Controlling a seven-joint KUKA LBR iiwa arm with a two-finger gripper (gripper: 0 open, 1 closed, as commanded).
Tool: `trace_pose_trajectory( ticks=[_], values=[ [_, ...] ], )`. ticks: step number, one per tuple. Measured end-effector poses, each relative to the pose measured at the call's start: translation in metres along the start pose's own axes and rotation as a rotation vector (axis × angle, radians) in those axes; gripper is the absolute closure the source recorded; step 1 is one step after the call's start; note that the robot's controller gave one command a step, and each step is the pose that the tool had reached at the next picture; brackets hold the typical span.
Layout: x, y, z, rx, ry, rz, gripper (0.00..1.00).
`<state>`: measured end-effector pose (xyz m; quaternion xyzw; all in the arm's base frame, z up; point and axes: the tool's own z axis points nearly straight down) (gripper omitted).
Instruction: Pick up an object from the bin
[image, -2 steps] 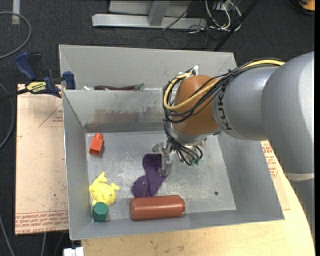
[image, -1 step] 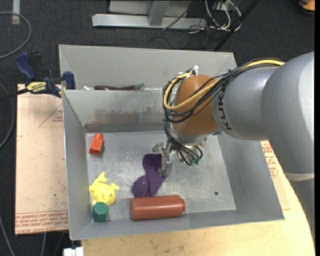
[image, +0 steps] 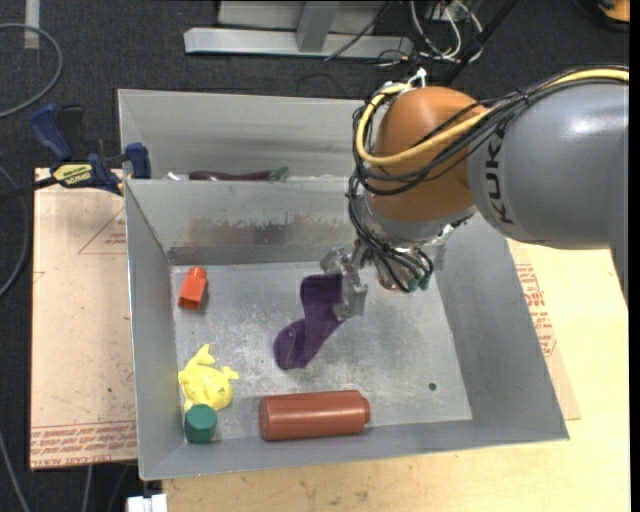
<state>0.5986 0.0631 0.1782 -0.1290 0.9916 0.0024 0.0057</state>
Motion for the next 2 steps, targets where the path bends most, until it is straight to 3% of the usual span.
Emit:
trace_pose_trajectory(
  ticks=[1,2],
  values=[
    [0.0,0.0,0.0,0.0,0.0,0.0,1.0],
    [-0.004,0.0,-0.106,-0.001,-0.005,0.039,1.0]
  ],
)
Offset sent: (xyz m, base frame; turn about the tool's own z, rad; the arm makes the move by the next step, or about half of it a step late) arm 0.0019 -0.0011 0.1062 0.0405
